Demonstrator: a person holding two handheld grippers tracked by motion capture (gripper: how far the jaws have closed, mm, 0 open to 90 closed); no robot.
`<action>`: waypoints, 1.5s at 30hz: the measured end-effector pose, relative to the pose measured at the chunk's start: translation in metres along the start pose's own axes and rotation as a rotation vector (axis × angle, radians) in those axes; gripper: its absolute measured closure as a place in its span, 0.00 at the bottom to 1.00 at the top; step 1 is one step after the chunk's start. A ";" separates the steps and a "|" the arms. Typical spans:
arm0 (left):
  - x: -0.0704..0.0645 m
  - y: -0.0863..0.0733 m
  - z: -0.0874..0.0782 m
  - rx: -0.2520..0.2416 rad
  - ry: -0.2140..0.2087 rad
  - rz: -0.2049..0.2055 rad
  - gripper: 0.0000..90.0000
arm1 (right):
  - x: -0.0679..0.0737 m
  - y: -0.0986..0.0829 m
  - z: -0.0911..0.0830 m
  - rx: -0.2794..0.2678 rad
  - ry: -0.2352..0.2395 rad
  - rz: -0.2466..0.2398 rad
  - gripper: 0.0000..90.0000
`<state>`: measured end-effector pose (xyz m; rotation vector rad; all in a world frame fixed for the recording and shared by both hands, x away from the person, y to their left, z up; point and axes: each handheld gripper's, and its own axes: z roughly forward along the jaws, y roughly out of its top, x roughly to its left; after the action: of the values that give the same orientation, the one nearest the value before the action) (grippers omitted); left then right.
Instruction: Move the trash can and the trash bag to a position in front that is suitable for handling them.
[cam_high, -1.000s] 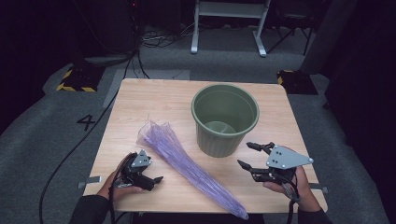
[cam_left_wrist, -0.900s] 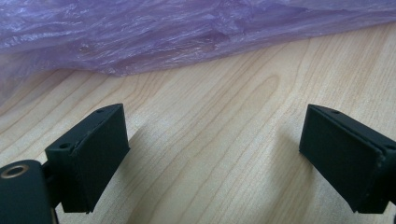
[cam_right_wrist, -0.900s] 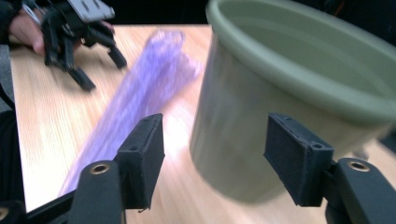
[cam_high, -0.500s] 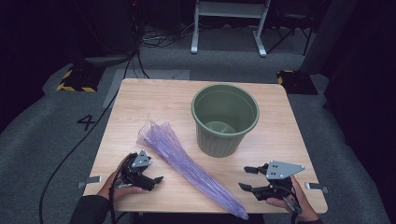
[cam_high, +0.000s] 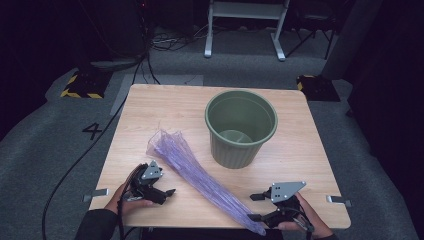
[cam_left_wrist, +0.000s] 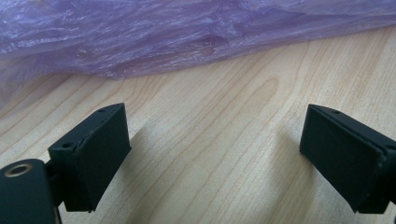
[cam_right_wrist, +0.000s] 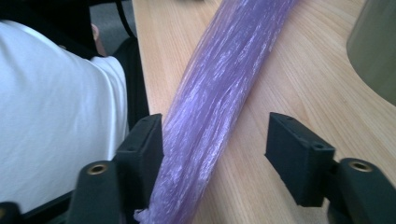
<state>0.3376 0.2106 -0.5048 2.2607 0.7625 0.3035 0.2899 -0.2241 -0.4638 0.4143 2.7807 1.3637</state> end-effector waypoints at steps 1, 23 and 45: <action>0.000 0.000 0.000 0.000 0.000 0.000 0.09 | 0.000 0.000 0.000 0.000 0.000 0.000 0.40; -0.003 0.003 0.001 -0.007 -0.010 0.014 0.19 | -0.036 -0.016 0.029 0.062 -0.129 0.005 0.95; 0.003 0.041 0.022 -0.047 -0.014 0.119 0.18 | -0.081 -0.004 0.036 0.049 -0.203 0.024 0.92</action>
<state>0.3672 0.1767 -0.4916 2.2656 0.6084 0.3577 0.3716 -0.2182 -0.4974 0.5566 2.6558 1.1856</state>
